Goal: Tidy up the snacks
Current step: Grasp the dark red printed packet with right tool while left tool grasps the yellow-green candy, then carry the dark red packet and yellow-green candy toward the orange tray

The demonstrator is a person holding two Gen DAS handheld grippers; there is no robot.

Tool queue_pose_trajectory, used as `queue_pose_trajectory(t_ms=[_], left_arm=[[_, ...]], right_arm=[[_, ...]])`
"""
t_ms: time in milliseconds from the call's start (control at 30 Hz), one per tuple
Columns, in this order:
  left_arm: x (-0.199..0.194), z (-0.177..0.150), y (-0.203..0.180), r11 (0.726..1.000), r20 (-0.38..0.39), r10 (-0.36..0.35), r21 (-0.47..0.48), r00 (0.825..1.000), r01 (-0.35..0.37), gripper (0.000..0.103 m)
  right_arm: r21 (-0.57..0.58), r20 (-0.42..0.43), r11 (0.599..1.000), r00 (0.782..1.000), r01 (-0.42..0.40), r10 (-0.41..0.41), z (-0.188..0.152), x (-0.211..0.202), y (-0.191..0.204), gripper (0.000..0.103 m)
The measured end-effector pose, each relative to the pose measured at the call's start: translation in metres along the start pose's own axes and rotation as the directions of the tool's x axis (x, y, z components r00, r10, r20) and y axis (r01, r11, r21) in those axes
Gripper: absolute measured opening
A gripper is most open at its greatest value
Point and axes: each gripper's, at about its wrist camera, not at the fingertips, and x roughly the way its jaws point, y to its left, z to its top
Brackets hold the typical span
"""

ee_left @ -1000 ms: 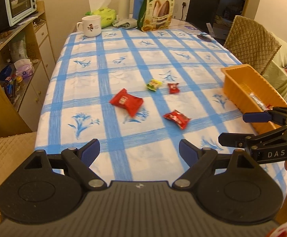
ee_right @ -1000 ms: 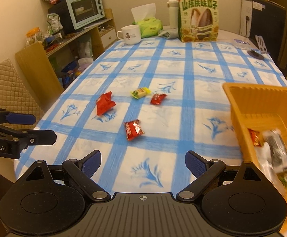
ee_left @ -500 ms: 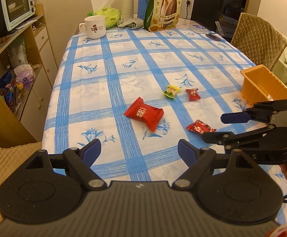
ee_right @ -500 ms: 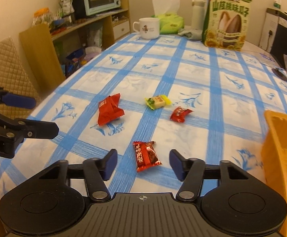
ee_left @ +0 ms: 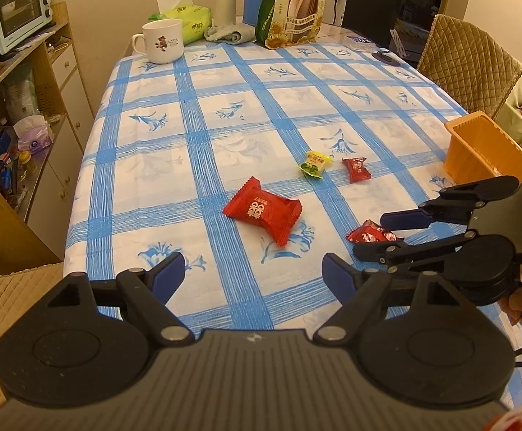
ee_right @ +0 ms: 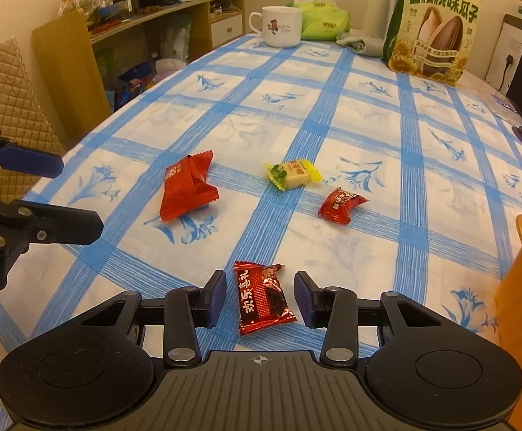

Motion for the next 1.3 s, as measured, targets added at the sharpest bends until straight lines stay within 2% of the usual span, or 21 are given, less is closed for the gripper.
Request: queue_pose_trajectory(t_ms=[167, 233, 400, 500, 733, 800, 1000, 1300], left_arm=[[0.005, 0.004, -0.001, 1.000, -0.003, -0.005, 0.006, 1.000, 0.005, 0.082], [0.007, 0.005, -0.002, 1.000, -0.002, -0.006, 0.011, 1.000, 0.006, 0.082], [0.014, 0.011, -0.006, 0.999, -0.001, -0.018, 0.032, 1.000, 0.018, 0.080], [0.020, 0.018, -0.011, 0.998, 0.001, -0.033, 0.061, 0.999, 0.033, 0.072], [0.042, 0.045, -0.027, 0.985, 0.024, -0.083, 0.154, 0.996, 0.078, 0.064], [0.051, 0.054, -0.033, 0.978, 0.027, -0.107, 0.182, 0.994, 0.100, 0.054], [0.085, 0.074, -0.048, 0.956, -0.002, -0.145, 0.259, 0.989, 0.141, 0.042], [0.125, 0.088, -0.053, 0.946, -0.050, -0.140, 0.288, 0.989, 0.149, 0.033]], right_arm=[[-0.004, -0.006, 1.000, 1.000, -0.007, 0.007, 0.002, 0.004, 0.000, 0.033], [-0.007, -0.007, 1.000, 1.000, -0.011, 0.011, 0.002, 0.004, -0.001, 0.026], [0.013, -0.009, 1.000, 1.000, -0.009, 0.009, 0.003, 0.001, -0.005, 0.025], [0.054, 0.015, 0.999, 1.000, 0.002, -0.003, 0.005, -0.007, -0.012, 0.025], [0.155, 0.082, 0.987, 0.995, 0.046, -0.059, 0.016, -0.036, -0.039, 0.025], [0.186, 0.096, 0.980, 0.992, 0.063, -0.082, 0.017, -0.044, -0.048, 0.025], [0.255, 0.119, 0.961, 0.983, 0.109, -0.143, 0.019, -0.064, -0.072, 0.025], [0.316, 0.124, 0.939, 0.975, 0.136, -0.183, 0.015, -0.082, -0.091, 0.025]])
